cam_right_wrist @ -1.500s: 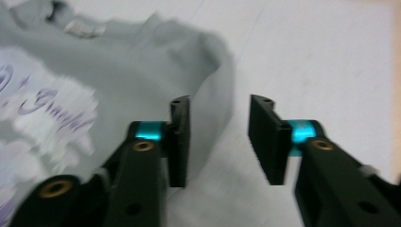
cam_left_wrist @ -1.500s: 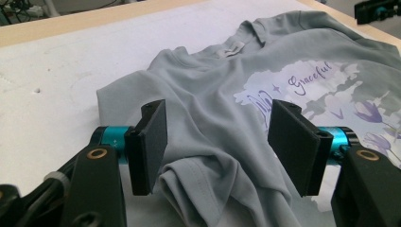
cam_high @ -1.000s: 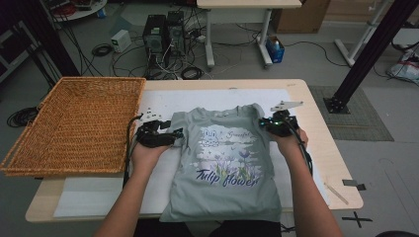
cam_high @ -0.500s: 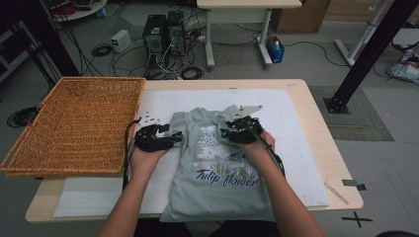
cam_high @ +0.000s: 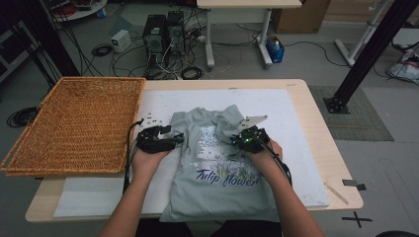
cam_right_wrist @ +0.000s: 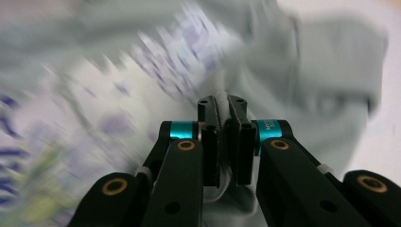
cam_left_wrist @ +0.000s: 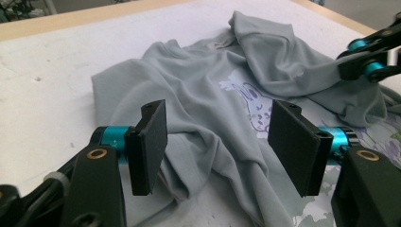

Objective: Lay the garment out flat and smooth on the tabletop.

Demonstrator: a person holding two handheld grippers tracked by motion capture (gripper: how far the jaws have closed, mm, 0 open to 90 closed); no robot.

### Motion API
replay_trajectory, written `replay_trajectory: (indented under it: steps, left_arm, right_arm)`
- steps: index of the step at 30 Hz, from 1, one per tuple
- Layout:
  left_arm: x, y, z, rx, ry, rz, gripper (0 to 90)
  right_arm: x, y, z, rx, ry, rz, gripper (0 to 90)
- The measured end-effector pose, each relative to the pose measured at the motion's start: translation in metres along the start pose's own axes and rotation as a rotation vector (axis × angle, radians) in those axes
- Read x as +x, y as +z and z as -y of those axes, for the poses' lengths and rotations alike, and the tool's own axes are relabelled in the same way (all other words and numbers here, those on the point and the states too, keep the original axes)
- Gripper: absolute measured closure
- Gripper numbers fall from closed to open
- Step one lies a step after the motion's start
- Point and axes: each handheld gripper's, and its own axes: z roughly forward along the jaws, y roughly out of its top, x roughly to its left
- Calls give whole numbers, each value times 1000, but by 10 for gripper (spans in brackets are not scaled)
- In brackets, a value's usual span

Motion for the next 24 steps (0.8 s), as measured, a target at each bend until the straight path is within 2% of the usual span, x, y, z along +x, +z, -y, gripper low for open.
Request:
replay_trajectory:
  steps: [2, 4, 6, 8, 11, 13, 16, 18, 20, 21, 23, 24]
  left_arm:
    - [2, -3, -1, -10, -9, -8, 383]
    - [3, -5, -2, -14, -9, -13, 383]
    - [2, -5, -3, -14, -10, -14, 383]
    - [2, -4, -3, -10, -7, -14, 383]
    - [1, -3, -3, -4, -3, -12, 383]
    - [0, -2, -2, -2, -3, -14, 383]
    - [-1, 0, -2, 2, -3, -8, 383]
    - [-2, 2, -2, 4, -2, -6, 383]
    - [-4, 4, -2, 10, 0, -4, 383]
    - [-4, 4, -2, 11, 3, -3, 383]
    - [-5, 6, -2, 14, 4, -2, 383]
    - [-6, 6, -2, 18, 7, -2, 383]
  right_arm:
    - [13, -2, -13, -33, -42, -21, 855]
    - [28, 2, -23, -41, -93, -52, 753]
    - [39, 5, -30, -38, -120, -90, 685]
    - [41, 1, -32, -62, -128, -75, 681]
    - [26, -10, -28, -97, -63, -43, 663]
    - [15, -16, -21, -85, -26, -12, 663]
    - [1, -18, -4, -43, 10, 13, 663]
    - [-5, -15, 11, 14, 34, 38, 660]
    - [-10, -11, 26, 82, 64, 36, 634]
    - [-11, -9, 33, 99, 75, 38, 635]
    - [-11, -4, 46, 139, 96, 24, 673]
    - [-11, -4, 52, 123, 108, 12, 763]
